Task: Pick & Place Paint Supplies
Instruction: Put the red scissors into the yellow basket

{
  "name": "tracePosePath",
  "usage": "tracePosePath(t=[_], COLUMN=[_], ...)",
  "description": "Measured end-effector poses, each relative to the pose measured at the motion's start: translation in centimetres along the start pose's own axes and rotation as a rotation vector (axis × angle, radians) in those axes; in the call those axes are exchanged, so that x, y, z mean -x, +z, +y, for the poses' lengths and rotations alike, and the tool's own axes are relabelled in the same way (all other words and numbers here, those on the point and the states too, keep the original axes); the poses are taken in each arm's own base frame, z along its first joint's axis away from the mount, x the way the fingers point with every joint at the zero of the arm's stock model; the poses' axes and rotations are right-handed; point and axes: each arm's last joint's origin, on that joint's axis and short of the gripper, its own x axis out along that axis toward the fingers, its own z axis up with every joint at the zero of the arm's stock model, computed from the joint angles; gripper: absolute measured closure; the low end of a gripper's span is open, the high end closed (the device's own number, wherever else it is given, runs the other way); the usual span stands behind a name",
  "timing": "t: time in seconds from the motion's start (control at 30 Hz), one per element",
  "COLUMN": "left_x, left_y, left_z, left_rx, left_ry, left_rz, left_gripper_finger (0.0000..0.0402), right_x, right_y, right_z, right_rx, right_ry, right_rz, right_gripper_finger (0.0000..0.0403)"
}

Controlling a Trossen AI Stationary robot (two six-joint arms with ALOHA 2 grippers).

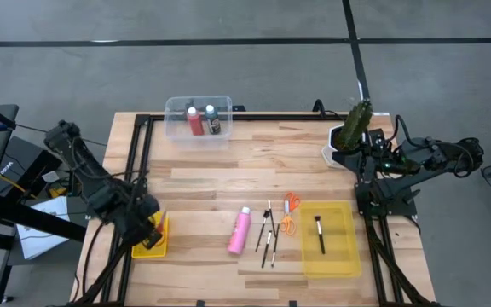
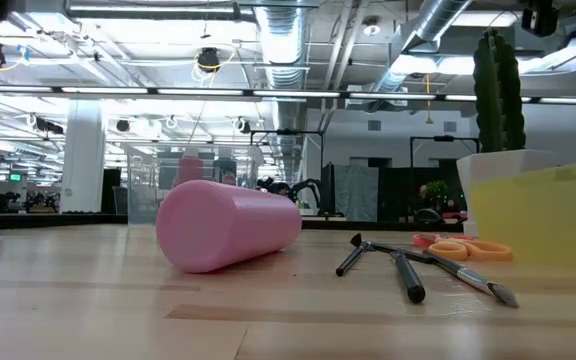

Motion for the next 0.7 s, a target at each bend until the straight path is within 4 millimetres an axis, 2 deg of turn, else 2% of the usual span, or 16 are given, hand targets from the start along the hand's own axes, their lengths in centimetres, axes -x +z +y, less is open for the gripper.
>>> tracePosePath(t=[0.17, 0.27, 0.7], left_x=[-0.1, -0.9, -5.4], left_y=[-2.4, -3.3, -3.7], left_z=[1.0, 1.5, 2.8], left_rx=[0.057, 0.078, 0.069], left_ry=[0.066, 0.097, 0.101], left_rz=[-0.006, -0.011, -0.015], left_gripper_finger=[0.0401, 0.0401, 0.0401], right_x=[0.0, 0.0, 0.0], right_y=[0.0, 0.1, 0.2], right_z=[0.0, -0.1, -0.2], right_rx=[-0.006, 0.005, 0.01], right_ry=[-0.011, -0.021, -0.053], right_rz=[-0.011, -0.023, -0.061], right_gripper_finger=[0.0225, 0.0225, 0.0225])
